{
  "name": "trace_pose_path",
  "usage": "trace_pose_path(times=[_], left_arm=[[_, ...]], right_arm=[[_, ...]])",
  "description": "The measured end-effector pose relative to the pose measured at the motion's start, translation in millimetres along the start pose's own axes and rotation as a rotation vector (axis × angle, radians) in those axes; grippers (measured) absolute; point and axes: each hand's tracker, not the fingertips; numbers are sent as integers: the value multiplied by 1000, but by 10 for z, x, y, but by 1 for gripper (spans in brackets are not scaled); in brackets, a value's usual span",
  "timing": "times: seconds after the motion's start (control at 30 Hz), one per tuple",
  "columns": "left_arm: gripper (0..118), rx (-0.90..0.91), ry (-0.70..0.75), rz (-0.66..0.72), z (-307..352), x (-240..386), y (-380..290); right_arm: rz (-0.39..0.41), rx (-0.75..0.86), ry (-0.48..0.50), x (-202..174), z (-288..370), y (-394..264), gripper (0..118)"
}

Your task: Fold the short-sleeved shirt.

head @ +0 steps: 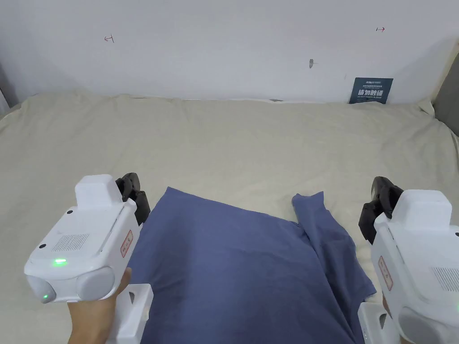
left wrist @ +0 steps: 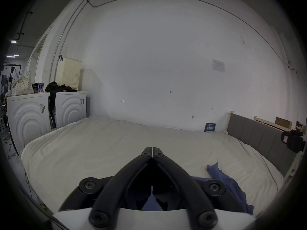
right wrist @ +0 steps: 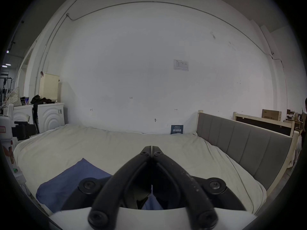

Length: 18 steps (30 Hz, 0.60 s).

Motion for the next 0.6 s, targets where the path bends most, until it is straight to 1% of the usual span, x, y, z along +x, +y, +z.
trace_pose_path(times=[0.13,0.23,0.47,0.53,0.57,0.6], left_arm=[[0,-45,-1,-24,-154,-57,-18],[0,-163,-21,-34,-452,-193,6],[0,-415,-76,-82,-1561,-725,-57],[0,-484,-66,-116,-1927,-876,-137],[1,-534,-72,-128,-2125,-967,-181],[5,-555,-73,-141,-2283,-1036,-231]], right_arm=[[-3,-12,-2,16,-114,-10,2],[-12,-27,-3,30,-226,-25,2],[-8,-77,-15,78,-607,-123,2],[-3,-93,-24,88,-742,-168,2],[-3,-103,-27,105,-815,-196,2],[-1,-115,-33,113,-883,-221,2]])
